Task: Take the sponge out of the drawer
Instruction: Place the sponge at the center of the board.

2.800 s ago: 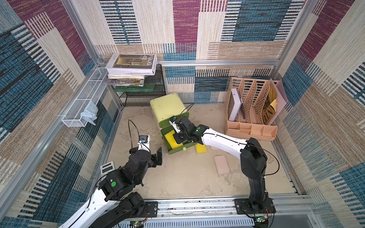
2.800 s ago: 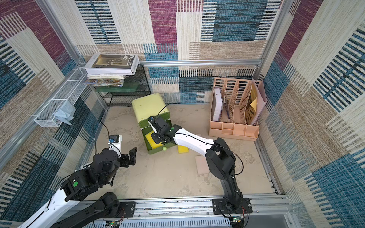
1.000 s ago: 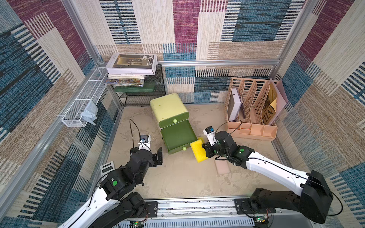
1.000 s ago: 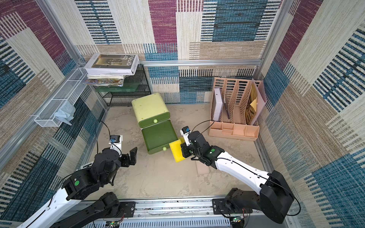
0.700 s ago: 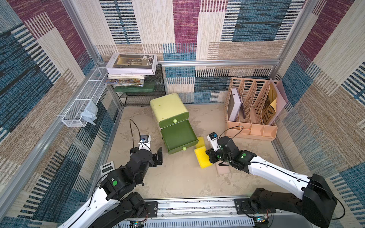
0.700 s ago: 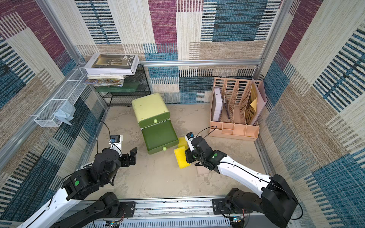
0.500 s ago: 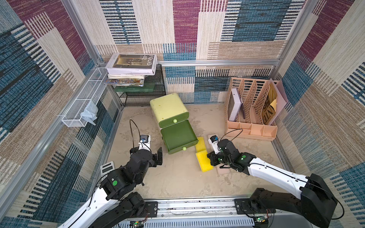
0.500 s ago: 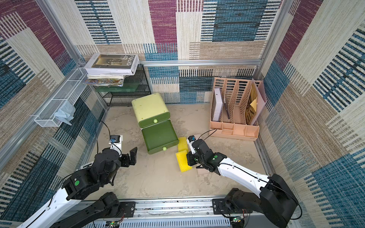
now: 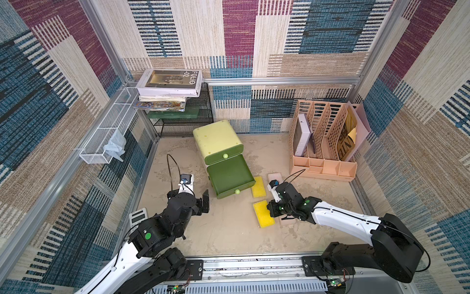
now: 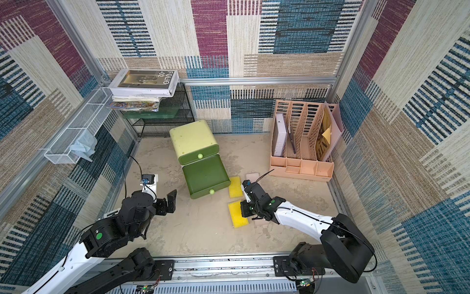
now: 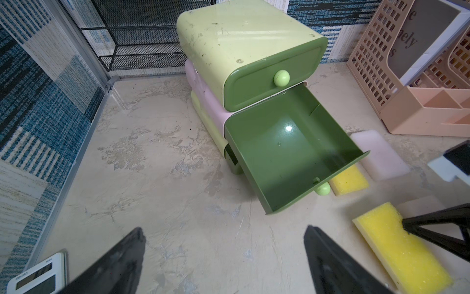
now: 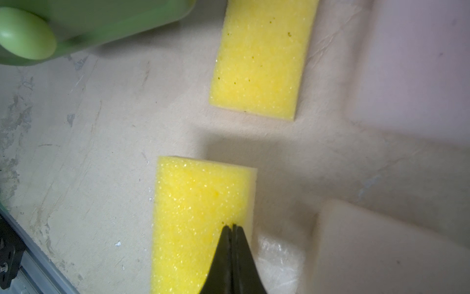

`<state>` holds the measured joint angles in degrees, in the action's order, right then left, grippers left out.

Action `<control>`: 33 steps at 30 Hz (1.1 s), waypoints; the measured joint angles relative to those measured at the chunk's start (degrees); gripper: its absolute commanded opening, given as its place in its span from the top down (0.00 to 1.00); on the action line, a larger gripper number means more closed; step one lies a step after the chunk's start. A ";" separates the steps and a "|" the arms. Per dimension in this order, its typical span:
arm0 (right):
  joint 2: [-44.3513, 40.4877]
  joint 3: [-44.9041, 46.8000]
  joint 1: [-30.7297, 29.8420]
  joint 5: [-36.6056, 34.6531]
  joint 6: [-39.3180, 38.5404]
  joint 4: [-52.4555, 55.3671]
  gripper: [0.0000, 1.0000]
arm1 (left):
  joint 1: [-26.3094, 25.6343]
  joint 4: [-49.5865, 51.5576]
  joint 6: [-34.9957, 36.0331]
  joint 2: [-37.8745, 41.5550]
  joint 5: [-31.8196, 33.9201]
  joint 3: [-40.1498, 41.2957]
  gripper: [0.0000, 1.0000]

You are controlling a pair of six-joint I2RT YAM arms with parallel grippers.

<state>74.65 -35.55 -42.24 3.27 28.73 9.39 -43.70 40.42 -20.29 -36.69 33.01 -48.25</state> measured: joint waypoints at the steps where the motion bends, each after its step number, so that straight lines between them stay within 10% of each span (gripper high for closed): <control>1: 0.28 0.00 0.02 -0.02 0.20 0.02 1.00 | 0.00 0.00 0.00 0.00 0.00 0.00 0.00; 33: 2.95 0.00 0.15 -1.31 4.09 0.59 0.91 | 0.00 0.00 -0.02 -0.04 0.00 0.00 0.00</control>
<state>77.60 -35.55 -42.09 1.96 32.82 9.98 -43.70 40.42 -20.32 -36.73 33.01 -48.25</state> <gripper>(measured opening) 0.094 0.997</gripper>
